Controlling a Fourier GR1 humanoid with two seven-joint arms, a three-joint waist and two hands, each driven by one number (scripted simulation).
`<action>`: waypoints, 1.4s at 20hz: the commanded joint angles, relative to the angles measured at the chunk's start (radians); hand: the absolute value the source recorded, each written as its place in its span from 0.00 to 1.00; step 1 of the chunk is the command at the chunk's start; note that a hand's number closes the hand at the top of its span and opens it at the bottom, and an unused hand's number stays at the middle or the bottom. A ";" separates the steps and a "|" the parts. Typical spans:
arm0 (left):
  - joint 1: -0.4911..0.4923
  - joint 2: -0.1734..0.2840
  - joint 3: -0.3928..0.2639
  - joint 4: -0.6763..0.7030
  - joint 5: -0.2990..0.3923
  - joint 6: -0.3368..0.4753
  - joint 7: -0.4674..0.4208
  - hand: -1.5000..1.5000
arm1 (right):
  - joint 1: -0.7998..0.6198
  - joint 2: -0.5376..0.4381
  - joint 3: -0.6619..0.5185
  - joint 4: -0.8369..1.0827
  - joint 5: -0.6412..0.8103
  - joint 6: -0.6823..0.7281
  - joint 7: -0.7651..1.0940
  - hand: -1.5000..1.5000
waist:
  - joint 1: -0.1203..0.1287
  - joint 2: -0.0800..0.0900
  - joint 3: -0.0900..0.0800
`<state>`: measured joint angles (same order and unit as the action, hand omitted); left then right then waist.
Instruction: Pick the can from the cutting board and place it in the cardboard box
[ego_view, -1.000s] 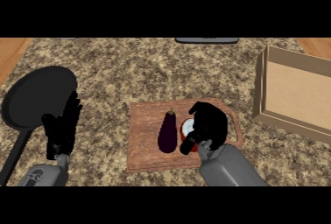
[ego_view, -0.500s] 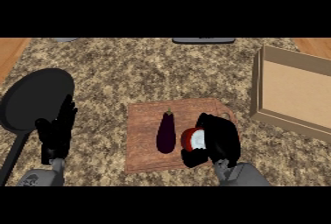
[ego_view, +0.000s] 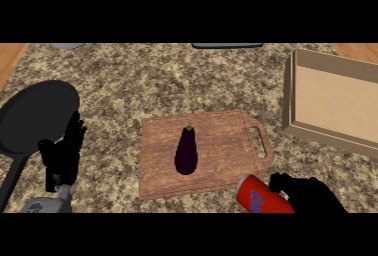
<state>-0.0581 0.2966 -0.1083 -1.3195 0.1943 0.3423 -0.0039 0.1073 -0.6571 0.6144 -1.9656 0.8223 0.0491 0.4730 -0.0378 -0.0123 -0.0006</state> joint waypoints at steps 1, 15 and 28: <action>-0.020 -0.017 0.007 0.001 -0.004 0.003 0.001 0.50 | 0.155 -0.183 -0.109 -0.159 -0.032 -0.085 -0.142 1.00 | 0.010 0.007 0.001; 0.021 0.018 0.032 -0.020 -0.012 -0.022 0.000 0.50 | 0.321 -0.294 -0.721 -0.516 -0.448 -0.049 -0.162 1.00 | -0.003 0.002 0.000; -0.046 -0.030 0.037 0.037 -0.039 -0.060 -0.009 0.50 | 0.007 -0.271 -1.014 -0.014 -0.660 0.129 -0.371 1.00 | 0.044 0.014 0.000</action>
<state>-0.1003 0.2636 -0.0895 -1.2915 0.1517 0.3141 0.0018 0.2076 -0.9463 -0.4013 -2.0946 0.1814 0.1402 0.1375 -0.0059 -0.0007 -0.0004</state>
